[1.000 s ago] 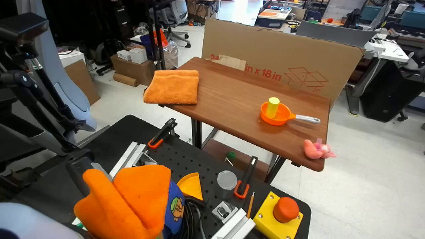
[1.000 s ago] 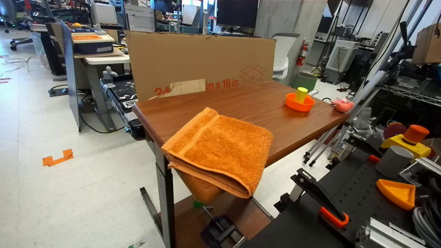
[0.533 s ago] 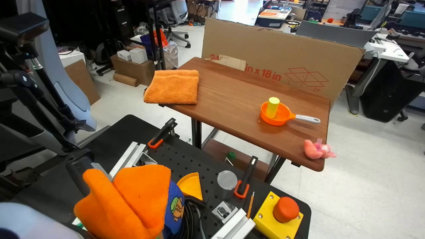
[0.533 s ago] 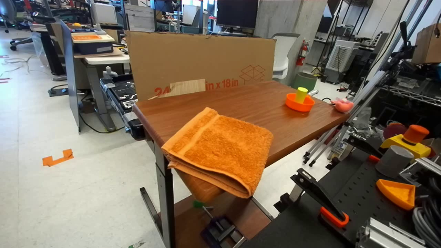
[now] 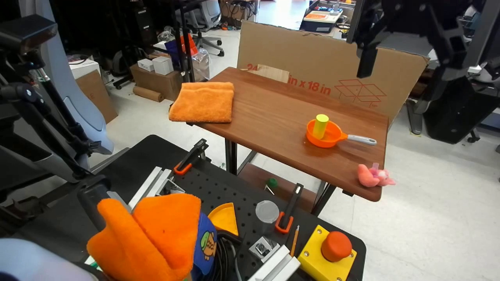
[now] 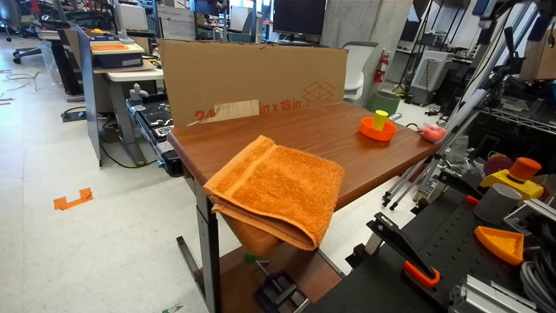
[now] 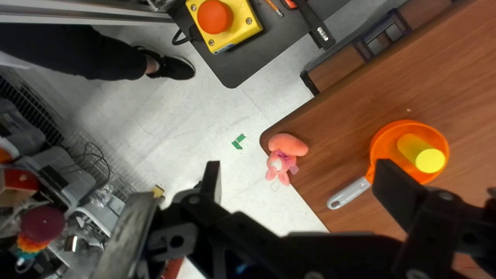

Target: Move the pink bunny to the left

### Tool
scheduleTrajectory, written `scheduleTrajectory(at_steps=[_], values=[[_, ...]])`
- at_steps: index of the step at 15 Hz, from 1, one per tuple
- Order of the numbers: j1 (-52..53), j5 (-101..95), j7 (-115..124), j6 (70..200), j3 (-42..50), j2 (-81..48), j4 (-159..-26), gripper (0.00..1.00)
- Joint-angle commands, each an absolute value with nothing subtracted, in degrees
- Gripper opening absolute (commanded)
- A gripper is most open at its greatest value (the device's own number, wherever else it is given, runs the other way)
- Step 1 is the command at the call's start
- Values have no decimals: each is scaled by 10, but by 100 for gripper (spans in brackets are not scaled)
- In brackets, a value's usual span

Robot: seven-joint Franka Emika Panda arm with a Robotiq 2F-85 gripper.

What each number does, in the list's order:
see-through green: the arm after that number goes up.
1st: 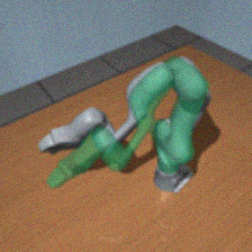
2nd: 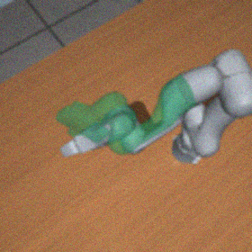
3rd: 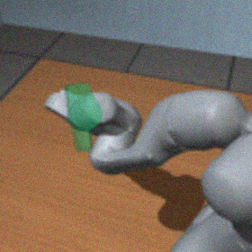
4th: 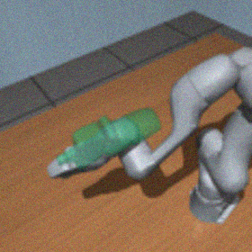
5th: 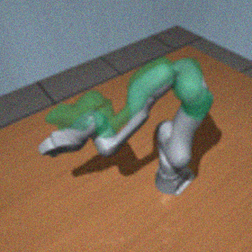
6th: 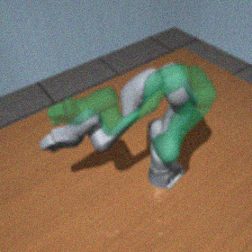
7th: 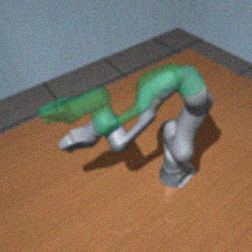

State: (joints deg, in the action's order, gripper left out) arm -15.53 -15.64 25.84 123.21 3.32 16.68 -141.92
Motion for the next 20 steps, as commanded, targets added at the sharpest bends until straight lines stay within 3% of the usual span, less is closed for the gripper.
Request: scheduleTrajectory(at_steps=[1, 11, 20], values=[[-159, -153, 339, 1259, 45, 17, -1325, 100], [-111, -128, 448, 1221, 131, -316, -1049, 100], [-77, -131, 427, 1158, 149, -342, -1043, 100]])
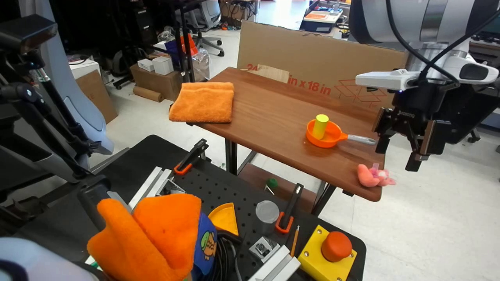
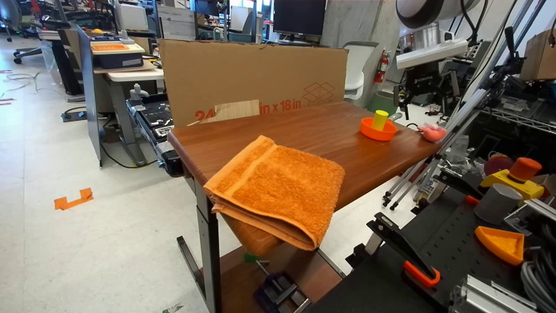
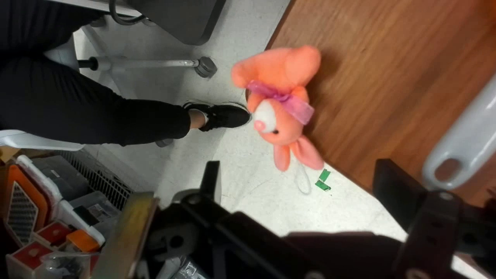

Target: Move the pink bunny to the left

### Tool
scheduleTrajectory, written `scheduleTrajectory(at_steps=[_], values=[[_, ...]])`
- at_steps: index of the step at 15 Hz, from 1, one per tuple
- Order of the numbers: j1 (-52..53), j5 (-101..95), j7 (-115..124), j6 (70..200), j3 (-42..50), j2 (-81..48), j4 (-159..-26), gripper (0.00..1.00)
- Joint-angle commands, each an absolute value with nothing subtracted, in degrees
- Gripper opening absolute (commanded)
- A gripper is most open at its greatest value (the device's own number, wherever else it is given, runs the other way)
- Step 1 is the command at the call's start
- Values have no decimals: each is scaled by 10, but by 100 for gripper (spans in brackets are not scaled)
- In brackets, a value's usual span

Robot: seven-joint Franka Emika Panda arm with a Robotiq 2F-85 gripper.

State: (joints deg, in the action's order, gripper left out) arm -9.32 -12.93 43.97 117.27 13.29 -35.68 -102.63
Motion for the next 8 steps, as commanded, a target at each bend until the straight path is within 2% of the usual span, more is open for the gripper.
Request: scheduleTrajectory(at_steps=[1, 5, 8], values=[[-74, -135, 428, 1153, 151, -340, -1047, 100], [-61, -153, 430, 1142, 162, -339, -1060, 100], [-58, -169, 411, 1182, 159, -329, -1087, 100]])
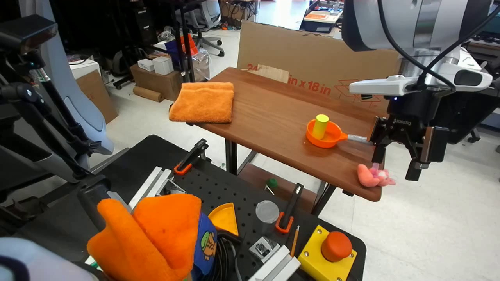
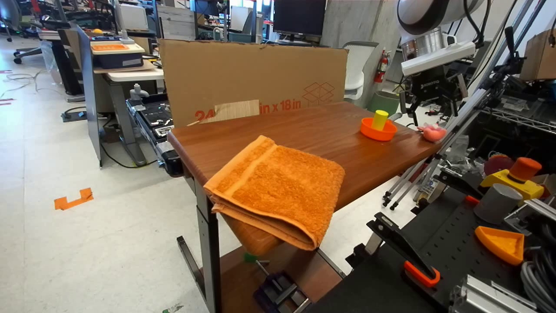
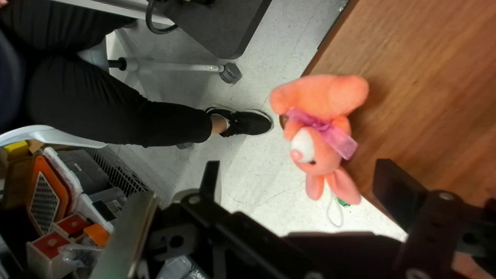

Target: Move the pink bunny to the left

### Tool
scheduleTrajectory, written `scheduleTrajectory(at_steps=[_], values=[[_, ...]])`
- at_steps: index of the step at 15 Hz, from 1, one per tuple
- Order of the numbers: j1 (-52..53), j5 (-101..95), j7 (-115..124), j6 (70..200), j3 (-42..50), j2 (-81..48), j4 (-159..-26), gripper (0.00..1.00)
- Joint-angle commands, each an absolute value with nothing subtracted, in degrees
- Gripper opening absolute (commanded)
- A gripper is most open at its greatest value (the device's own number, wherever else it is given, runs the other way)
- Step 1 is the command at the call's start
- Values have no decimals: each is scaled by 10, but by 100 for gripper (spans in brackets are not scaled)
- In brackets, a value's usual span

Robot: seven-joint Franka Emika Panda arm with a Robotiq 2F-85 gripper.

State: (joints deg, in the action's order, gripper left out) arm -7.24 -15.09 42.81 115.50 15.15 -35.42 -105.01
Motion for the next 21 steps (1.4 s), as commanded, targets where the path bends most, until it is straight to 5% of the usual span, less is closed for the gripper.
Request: scheduleTrajectory(at_steps=[1, 8, 9, 21], values=[[-56, -168, 411, 1190, 157, -327, -1092, 100], [-24, -178, 450, 1246, 168, -350, -1110, 100], [-18, -188, 462, 1250, 174, -355, -1111, 81], [-10, -210, 477, 1257, 175, -316, -1147, 4]])
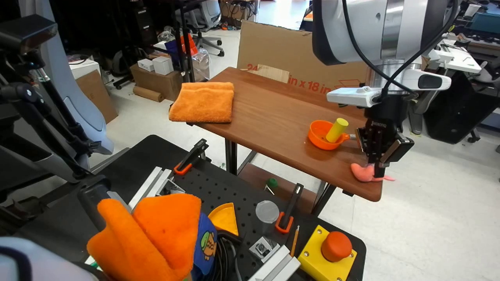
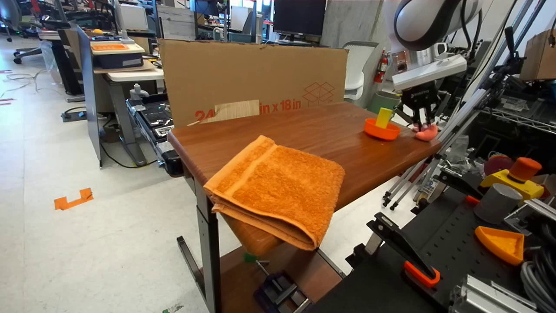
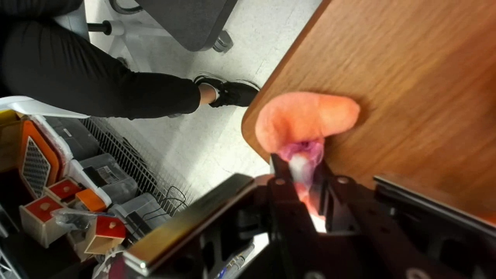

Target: Move the pink bunny to the left

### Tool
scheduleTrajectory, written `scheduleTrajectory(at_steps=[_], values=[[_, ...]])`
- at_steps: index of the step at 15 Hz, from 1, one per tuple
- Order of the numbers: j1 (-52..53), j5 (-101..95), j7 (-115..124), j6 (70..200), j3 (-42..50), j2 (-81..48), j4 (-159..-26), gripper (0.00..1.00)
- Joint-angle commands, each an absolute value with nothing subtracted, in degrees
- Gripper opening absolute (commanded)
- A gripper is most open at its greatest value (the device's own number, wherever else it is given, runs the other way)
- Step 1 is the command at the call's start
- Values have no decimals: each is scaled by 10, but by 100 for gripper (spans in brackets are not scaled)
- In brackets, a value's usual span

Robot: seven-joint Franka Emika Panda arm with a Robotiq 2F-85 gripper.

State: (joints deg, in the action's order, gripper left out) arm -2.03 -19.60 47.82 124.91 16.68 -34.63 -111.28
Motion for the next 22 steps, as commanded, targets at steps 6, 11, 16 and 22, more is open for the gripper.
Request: scheduleTrajectory(at_steps=[6, 11, 16, 22], values=[[-6, -202, 425, 1120, 160, -211, -1199, 6], [11, -185, 437, 1085, 111, -90, -1254, 6], [37, -85, 462, 1174, 24, -82, -1242, 6], [72, -39, 503, 1307, -15, -205, -1125, 6]])
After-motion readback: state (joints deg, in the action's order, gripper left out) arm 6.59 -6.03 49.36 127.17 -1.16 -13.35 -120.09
